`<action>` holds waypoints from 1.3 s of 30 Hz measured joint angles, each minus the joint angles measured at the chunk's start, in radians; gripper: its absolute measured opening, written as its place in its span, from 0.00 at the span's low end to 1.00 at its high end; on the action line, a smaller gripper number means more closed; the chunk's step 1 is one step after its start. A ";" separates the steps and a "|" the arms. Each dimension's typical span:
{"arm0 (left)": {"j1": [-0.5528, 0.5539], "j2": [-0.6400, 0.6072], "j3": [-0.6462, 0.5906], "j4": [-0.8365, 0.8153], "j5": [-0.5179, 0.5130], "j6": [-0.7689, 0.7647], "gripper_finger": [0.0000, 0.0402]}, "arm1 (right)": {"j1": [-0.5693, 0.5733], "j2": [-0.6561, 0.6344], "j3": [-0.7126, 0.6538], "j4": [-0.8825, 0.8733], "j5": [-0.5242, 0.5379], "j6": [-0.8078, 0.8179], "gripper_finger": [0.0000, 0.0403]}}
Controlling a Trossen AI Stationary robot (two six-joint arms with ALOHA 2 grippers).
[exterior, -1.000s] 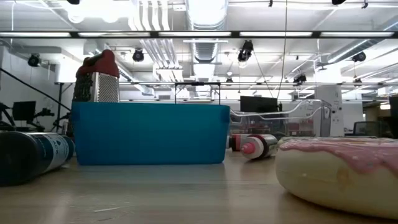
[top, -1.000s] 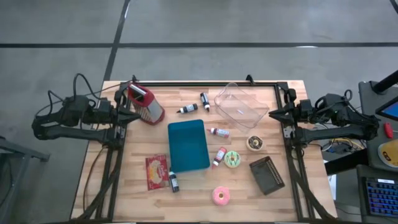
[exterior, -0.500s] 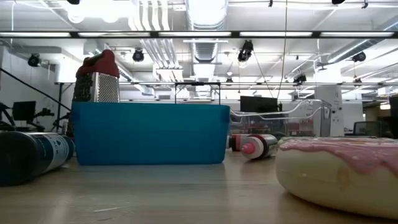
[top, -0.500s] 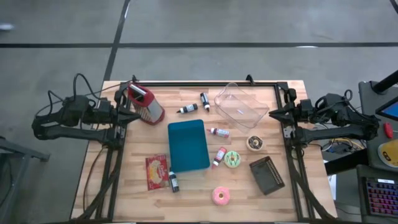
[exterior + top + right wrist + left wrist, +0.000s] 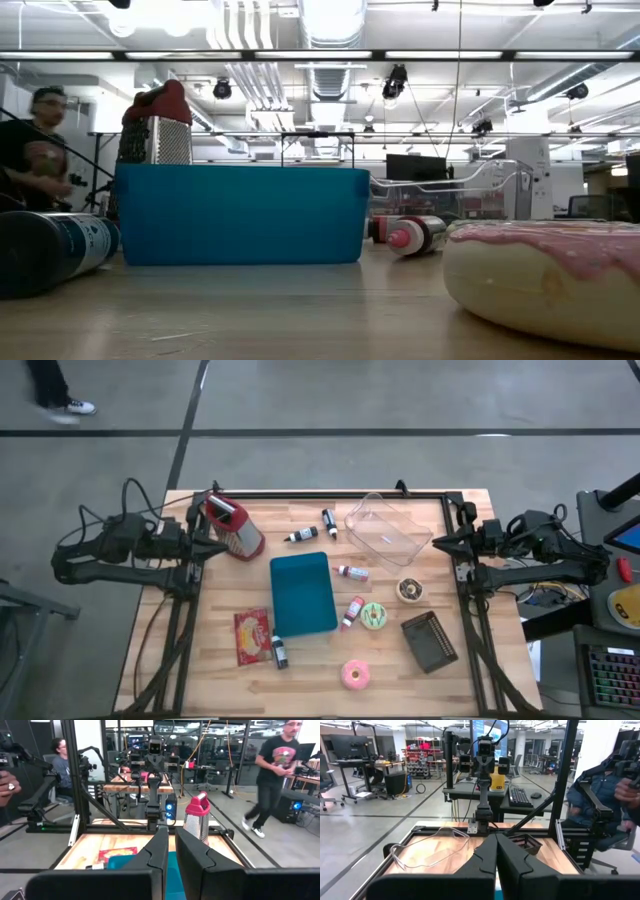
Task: Pick & Place Food Item
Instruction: Put the top pink food coloring bottle into the transparent bin
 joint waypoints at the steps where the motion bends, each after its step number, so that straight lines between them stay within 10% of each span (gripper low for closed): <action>1: 0.000 0.002 0.000 0.000 0.000 0.000 0.02 | 0.000 0.001 0.000 0.000 0.000 0.012 0.08; 39: 0.000 0.118 -0.001 -0.013 -0.081 0.031 0.02 | 0.000 0.177 0.000 -0.031 0.027 0.033 0.08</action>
